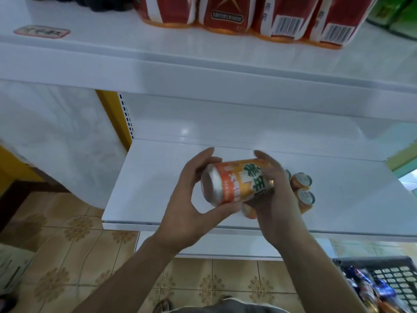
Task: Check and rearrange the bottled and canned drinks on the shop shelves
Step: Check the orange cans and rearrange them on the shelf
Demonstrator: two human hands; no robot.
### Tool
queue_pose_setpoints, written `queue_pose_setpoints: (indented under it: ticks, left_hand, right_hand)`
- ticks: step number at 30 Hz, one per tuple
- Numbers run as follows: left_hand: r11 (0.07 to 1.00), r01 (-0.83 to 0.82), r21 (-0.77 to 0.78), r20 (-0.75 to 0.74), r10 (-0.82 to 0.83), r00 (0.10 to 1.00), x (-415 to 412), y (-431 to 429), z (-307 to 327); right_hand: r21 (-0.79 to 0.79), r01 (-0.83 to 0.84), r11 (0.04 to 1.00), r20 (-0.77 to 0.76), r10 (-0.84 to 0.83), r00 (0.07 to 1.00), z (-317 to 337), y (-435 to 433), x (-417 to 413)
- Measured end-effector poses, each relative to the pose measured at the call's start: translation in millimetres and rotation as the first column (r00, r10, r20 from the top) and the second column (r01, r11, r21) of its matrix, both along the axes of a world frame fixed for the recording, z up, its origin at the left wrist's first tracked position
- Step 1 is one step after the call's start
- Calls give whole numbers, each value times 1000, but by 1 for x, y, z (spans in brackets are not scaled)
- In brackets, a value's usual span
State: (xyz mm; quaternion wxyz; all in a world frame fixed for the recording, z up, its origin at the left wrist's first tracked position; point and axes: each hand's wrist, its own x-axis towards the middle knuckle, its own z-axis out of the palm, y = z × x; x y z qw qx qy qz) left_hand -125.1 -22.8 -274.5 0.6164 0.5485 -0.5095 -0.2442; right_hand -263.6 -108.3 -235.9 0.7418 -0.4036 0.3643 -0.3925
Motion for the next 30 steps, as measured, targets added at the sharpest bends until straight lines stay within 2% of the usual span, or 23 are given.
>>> queue_pose_setpoints:
  ticks: [2, 4, 8, 12, 17, 23, 25, 28, 30]
  left_hand:
    - [999, 34, -21, 39, -33, 999, -2, 0, 10]
    - [998, 46, -31, 85, -43, 995, -3, -1, 17]
    - [998, 40, -45, 108, -35, 994, -6, -2, 26]
    - [997, 59, -52, 117, -52, 992, -9, -2, 30]
    - [998, 51, -41, 135, -45, 990, -8, 0, 31]
    - [987, 163, 13, 232, -161, 959, 1, 2, 36]
    - [988, 156, 3, 231, -152, 961, 6, 2, 36]
    - [994, 101, -28, 144, -96, 985, 7, 3, 37]
    - [998, 50, -43, -2, -50, 999, 6, 2, 38]
  right_hand:
    - [192, -111, 975, 100, 94, 991, -4, 1, 9]
    - [310, -164, 937, 198, 105, 975, -7, 5, 19]
    - [370, -226, 901, 355, 88, 931, -13, 10, 32]
    - [425, -246, 871, 378, 76, 923, -16, 11, 32]
    - [389, -262, 883, 377, 107, 920, -14, 8, 29]
    - [332, -243, 912, 221, 175, 959, -17, 2, 25]
    - [291, -260, 921, 180, 214, 960, -21, -2, 21]
    - [216, -315, 924, 131, 292, 947, -18, -5, 13]
    - [109, -342, 933, 85, 334, 939, -16, -6, 9]
